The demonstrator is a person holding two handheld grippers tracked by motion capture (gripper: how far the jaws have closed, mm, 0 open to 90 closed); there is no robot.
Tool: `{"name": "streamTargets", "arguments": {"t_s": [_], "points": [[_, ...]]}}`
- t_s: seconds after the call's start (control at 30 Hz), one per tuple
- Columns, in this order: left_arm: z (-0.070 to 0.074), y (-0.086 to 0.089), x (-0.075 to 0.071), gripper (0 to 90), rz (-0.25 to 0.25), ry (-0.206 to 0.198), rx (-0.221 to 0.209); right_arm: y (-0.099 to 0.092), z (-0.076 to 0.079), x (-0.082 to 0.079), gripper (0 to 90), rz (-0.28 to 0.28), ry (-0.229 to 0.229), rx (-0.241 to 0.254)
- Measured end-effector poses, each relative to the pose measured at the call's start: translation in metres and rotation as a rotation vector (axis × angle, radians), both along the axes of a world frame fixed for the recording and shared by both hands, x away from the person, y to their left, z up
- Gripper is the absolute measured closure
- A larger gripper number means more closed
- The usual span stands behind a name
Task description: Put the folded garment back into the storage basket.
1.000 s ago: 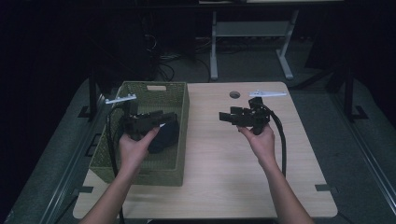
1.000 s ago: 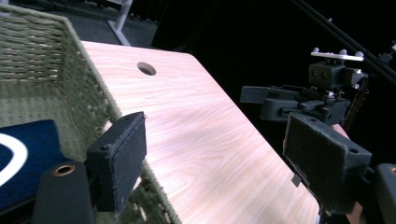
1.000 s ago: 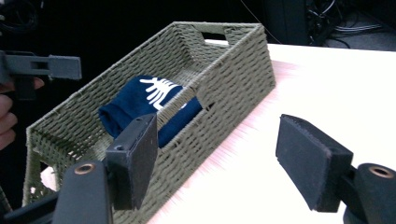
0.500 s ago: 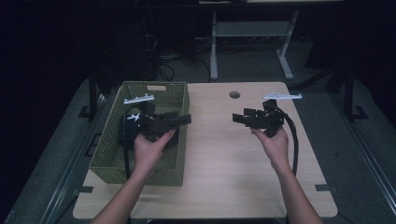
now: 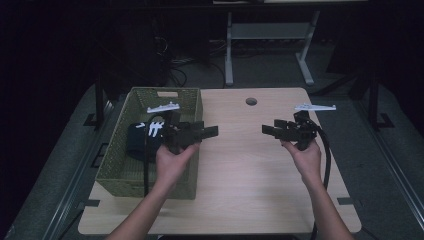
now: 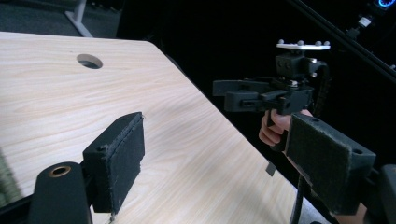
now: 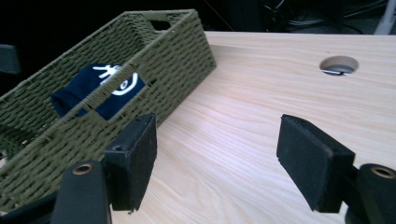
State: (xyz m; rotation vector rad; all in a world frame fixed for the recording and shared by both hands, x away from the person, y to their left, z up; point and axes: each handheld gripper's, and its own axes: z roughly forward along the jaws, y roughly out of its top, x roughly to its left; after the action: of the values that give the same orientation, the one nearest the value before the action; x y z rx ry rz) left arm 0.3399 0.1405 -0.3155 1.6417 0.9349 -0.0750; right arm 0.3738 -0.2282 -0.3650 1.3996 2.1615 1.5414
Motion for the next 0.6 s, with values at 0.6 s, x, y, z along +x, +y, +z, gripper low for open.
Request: {"name": "streamTargets", "arguments": {"t_s": [0.6], "points": [[-0.011,-0.038,-0.008,19.2,-0.074,-0.01,0.012,-0.036,-0.022,-0.01,28.2,-0.064,0.043,-0.023]]}}
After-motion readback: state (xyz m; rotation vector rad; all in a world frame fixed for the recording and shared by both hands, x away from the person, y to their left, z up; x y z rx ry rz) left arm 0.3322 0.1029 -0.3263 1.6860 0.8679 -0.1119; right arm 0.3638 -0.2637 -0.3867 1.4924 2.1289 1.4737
